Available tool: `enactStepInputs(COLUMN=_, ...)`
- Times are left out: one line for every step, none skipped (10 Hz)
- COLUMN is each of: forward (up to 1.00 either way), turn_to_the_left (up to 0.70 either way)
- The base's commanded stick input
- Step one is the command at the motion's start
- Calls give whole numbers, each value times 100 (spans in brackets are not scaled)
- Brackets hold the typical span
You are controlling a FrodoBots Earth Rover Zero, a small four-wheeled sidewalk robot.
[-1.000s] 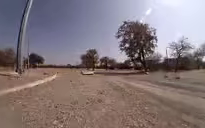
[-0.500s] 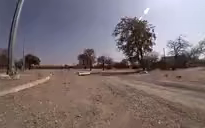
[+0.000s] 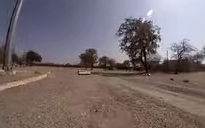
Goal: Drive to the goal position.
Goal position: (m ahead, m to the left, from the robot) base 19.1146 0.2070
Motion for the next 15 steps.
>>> enactStepInputs(forward=100, turn_to_the_left=0)
enactStepInputs(forward=100, turn_to_the_left=0)
enactStepInputs(forward=100, turn_to_the_left=0)
enactStepInputs(forward=100, turn_to_the_left=0)
enactStepInputs(forward=100, turn_to_the_left=0)
enactStepInputs(forward=100, turn_to_the_left=0)
enactStepInputs(forward=100, turn_to_the_left=0)
enactStepInputs(forward=100, turn_to_the_left=0)
enactStepInputs(forward=100, turn_to_the_left=0)
enactStepInputs(forward=100, turn_to_the_left=0)
enactStepInputs(forward=100, turn_to_the_left=0)
enactStepInputs(forward=100, turn_to_the_left=0)
enactStepInputs(forward=100, turn_to_the_left=0)
enactStepInputs(forward=100, turn_to_the_left=0)
enactStepInputs(forward=100, turn_to_the_left=0)
